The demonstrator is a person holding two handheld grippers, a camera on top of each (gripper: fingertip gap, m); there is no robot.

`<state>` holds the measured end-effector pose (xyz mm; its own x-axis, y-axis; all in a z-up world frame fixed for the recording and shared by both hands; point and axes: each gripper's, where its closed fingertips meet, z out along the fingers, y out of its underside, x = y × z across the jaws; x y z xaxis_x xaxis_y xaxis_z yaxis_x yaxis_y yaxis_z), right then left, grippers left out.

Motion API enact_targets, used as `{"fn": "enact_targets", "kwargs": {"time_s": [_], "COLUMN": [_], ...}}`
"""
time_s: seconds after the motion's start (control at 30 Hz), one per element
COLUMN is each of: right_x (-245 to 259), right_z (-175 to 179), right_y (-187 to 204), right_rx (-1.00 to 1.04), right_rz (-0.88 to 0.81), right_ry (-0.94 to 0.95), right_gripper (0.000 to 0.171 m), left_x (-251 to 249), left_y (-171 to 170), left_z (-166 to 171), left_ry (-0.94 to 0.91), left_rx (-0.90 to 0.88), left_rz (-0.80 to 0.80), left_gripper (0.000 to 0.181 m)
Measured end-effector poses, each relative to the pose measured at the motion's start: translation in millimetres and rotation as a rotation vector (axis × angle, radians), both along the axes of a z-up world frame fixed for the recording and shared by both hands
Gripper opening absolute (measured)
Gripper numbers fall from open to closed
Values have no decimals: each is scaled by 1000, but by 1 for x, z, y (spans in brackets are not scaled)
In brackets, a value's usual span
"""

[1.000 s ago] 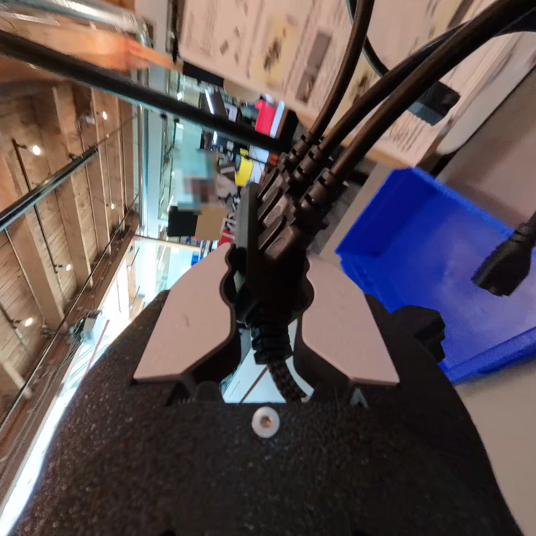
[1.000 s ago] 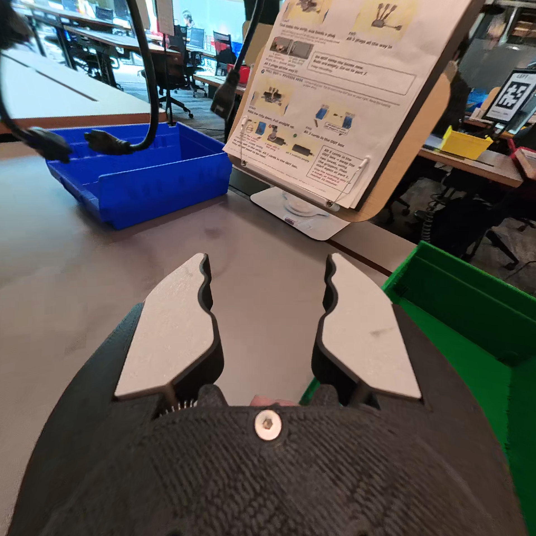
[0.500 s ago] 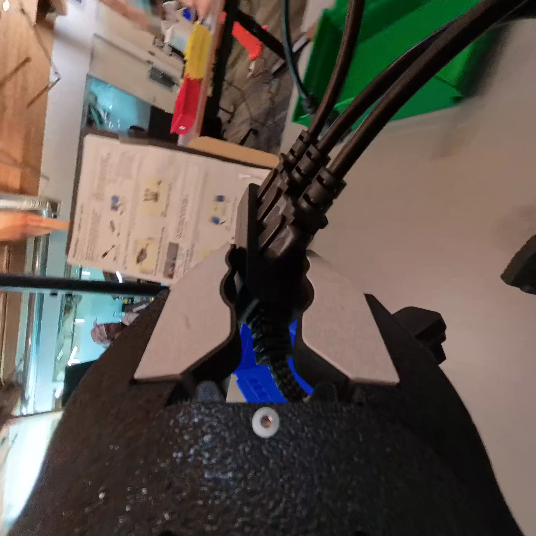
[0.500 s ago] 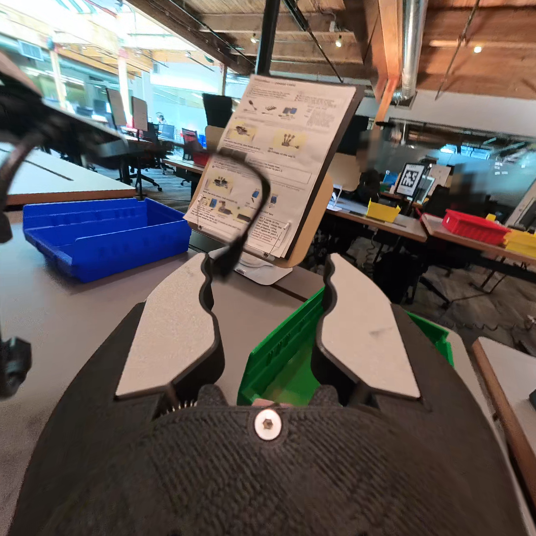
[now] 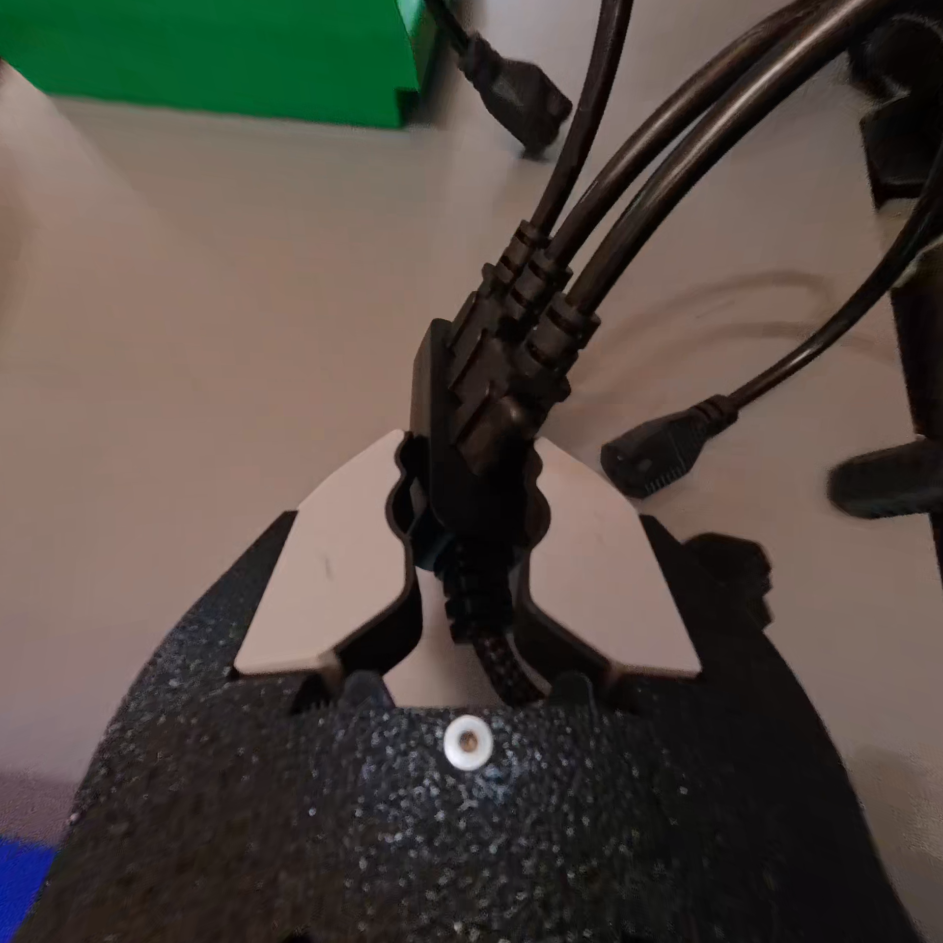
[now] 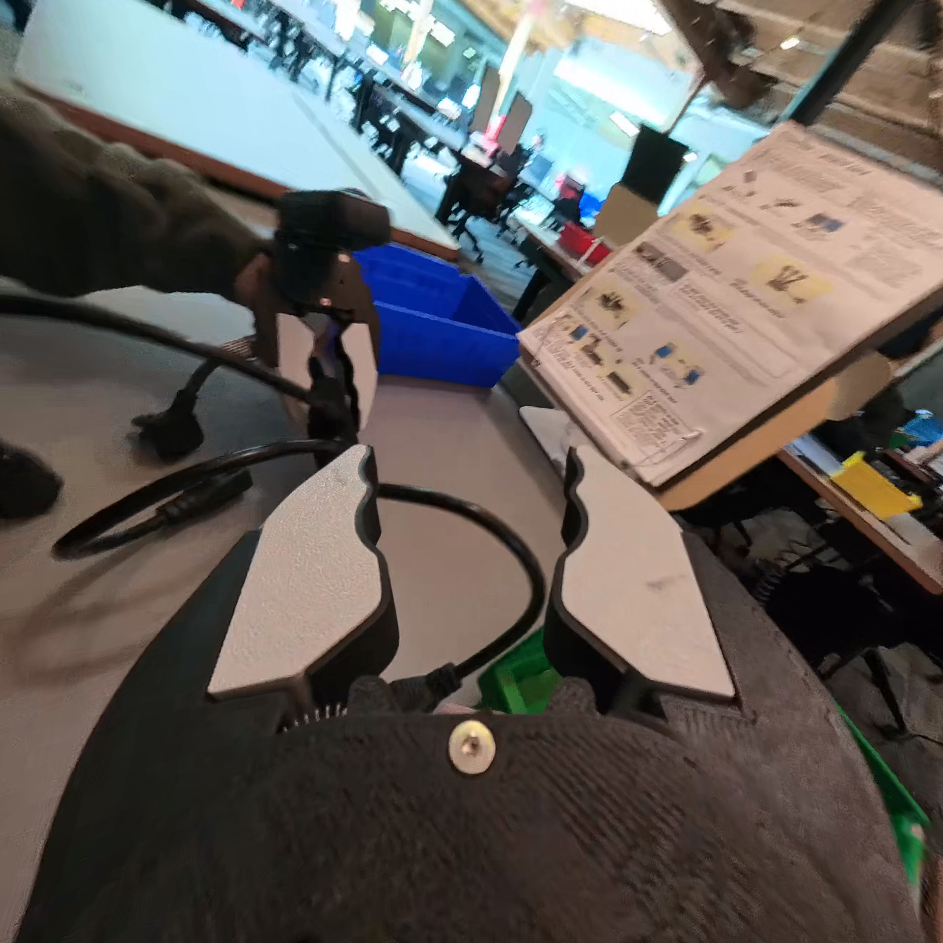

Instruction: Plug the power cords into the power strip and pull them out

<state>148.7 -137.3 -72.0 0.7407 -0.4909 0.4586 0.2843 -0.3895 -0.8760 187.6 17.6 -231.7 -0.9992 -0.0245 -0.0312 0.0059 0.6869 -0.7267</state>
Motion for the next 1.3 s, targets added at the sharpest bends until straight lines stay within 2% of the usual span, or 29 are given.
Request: {"fn": "enact_targets", "kwargs": {"time_s": [0.13,0.3,0.4,0.57,0.67,0.77,0.9,1.03,1.17,1.3], "right_x": [-10,2,1,12,11,12,15,13,23,37], "right_z": [-43,-85,-108,-143,-148,-149,-156,-163,-166,-161], "right_y": [29,45,56,54,55,59,69,77,74,83], "right_rx": [-220,-403,-458,-549,-572,-544,-531,-548,-567,-395], "right_rz": [113,104,134,96,109,108,87,77,37,35], "right_ry": [100,173,246,341,338,341,353,352,336,416], "right_gripper": [66,64,61,55,52,50,47,47,46,43], "left_x": [6,10,13,15,17,16,17,15,15,15], "left_y": [-3,-9,-1,11,17,15,13,12,7,4], "left_z": [-22,-45,-58,-55,-46,-34,-38,-55,-56,-55], "left_ry": [68,95,34,-28,-59,-55,-43,-61,-116,-95], "left_rx": [-78,-20,99,217,256,225,310,362,266,145], "left_rz": [-51,-68,-89,-49,-17,-13,0,-17,-49,-91], "left_gripper": [41,43,45,49,51,53,59,44,44,44]}}
